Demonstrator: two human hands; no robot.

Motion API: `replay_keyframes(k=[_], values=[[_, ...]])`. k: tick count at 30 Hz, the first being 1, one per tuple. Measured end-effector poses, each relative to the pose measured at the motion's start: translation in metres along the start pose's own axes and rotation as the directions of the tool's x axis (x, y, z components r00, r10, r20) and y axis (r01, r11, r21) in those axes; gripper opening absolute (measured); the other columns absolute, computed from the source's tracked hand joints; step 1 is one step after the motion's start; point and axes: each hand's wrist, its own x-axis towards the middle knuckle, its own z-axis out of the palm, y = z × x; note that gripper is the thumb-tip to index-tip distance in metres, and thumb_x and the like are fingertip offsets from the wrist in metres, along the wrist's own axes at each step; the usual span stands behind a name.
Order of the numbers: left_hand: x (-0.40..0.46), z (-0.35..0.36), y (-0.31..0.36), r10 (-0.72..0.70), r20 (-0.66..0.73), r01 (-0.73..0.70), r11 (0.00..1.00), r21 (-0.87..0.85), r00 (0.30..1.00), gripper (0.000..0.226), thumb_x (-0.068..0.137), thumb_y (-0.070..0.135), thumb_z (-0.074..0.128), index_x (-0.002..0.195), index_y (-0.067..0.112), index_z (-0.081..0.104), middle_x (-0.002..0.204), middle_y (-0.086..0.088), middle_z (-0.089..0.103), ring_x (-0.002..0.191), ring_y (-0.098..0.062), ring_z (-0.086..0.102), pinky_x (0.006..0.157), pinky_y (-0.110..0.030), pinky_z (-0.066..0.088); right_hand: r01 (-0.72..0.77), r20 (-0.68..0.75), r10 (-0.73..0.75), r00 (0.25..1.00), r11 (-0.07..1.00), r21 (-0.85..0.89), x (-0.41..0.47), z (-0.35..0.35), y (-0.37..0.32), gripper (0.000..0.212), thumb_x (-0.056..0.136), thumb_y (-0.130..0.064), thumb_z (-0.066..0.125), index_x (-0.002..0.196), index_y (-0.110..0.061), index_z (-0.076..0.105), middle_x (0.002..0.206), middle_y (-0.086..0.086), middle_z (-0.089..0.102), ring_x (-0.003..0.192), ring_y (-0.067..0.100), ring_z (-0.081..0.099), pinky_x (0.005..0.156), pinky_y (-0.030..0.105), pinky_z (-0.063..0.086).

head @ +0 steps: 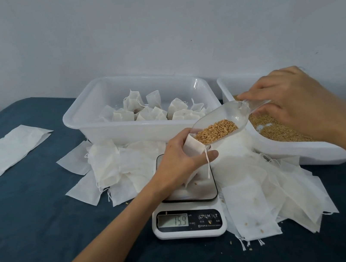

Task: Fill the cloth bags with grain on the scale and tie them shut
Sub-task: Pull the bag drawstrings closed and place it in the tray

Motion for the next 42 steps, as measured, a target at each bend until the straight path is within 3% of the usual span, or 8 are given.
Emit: replay_keyframes(k=[5, 9, 16, 25, 29, 42], values=[[-0.0001, -0.0005, 0.0006, -0.002, -0.011, 0.002, 1.0, 0.009, 1.0, 0.051, 0.073, 0.04, 0.086, 0.12, 0.036, 0.066, 0.115, 0.009, 0.074, 0.112, -0.013, 0.068, 0.104, -0.045, 0.053, 0.005, -0.011, -0.005, 1.0, 1.0, -0.004, 0.0002, 0.0003, 0.0007, 0.038, 0.083, -0.005, 0.078, 0.12, -0.013, 0.074, 0.106, 0.001, 0.072, 0.099, 0.029, 0.063, 0.097, 0.045, 0.037], [-0.0005, -0.0005, 0.0021, -0.002, -0.006, 0.001, 1.0, -0.008, 1.0, 0.05, 0.074, 0.035, 0.086, 0.12, 0.03, 0.067, 0.109, 0.009, 0.076, 0.103, -0.01, 0.07, 0.101, -0.043, 0.055, 0.007, -0.014, -0.007, 1.0, 1.0, -0.009, 0.0005, 0.0015, 0.0011, 0.038, 0.082, -0.006, 0.079, 0.118, -0.013, 0.074, 0.105, 0.001, 0.073, 0.097, 0.029, 0.064, 0.097, 0.046, 0.038], [-0.0007, -0.0004, 0.0008, -0.002, -0.008, 0.002, 1.0, -0.001, 1.0, 0.05, 0.073, 0.037, 0.088, 0.118, 0.036, 0.066, 0.116, 0.009, 0.072, 0.105, -0.01, 0.069, 0.098, -0.037, 0.057, 0.013, -0.023, -0.013, 1.0, 1.0, -0.016, 0.0002, 0.0016, 0.0017, 0.04, 0.081, -0.004, 0.078, 0.119, -0.014, 0.074, 0.106, 0.001, 0.073, 0.099, 0.029, 0.063, 0.097, 0.044, 0.036], [0.0001, 0.0002, 0.0004, -0.002, -0.01, 0.002, 1.0, 0.001, 1.0, 0.05, 0.072, 0.041, 0.086, 0.118, 0.039, 0.066, 0.119, 0.001, 0.072, 0.11, -0.018, 0.069, 0.102, -0.046, 0.055, 0.019, -0.031, -0.02, 0.999, 0.999, -0.027, -0.0001, 0.0034, 0.0019, 0.039, 0.081, -0.004, 0.078, 0.119, -0.013, 0.074, 0.105, 0.003, 0.073, 0.097, 0.031, 0.064, 0.096, 0.045, 0.037], [0.0011, 0.001, -0.0012, -0.011, -0.007, 0.011, 1.0, -0.004, 1.0, 0.055, 0.072, 0.041, 0.086, 0.122, 0.032, 0.065, 0.121, 0.0, 0.072, 0.113, -0.02, 0.067, 0.104, -0.047, 0.053, 0.019, -0.027, -0.02, 0.999, 0.999, -0.027, -0.0001, 0.0033, 0.0022, 0.039, 0.082, -0.005, 0.078, 0.12, -0.013, 0.073, 0.106, 0.002, 0.073, 0.099, 0.03, 0.064, 0.097, 0.046, 0.037], [0.0016, -0.0006, -0.004, 0.014, -0.003, -0.014, 1.0, 0.0, 1.0, 0.05, 0.076, 0.038, 0.088, 0.121, 0.038, 0.066, 0.12, 0.011, 0.071, 0.112, -0.01, 0.066, 0.103, -0.039, 0.055, 0.007, -0.025, -0.007, 1.0, 1.0, -0.01, -0.0002, 0.0022, 0.0004, 0.039, 0.082, -0.004, 0.077, 0.12, -0.012, 0.073, 0.107, 0.003, 0.073, 0.1, 0.031, 0.063, 0.099, 0.043, 0.034]])
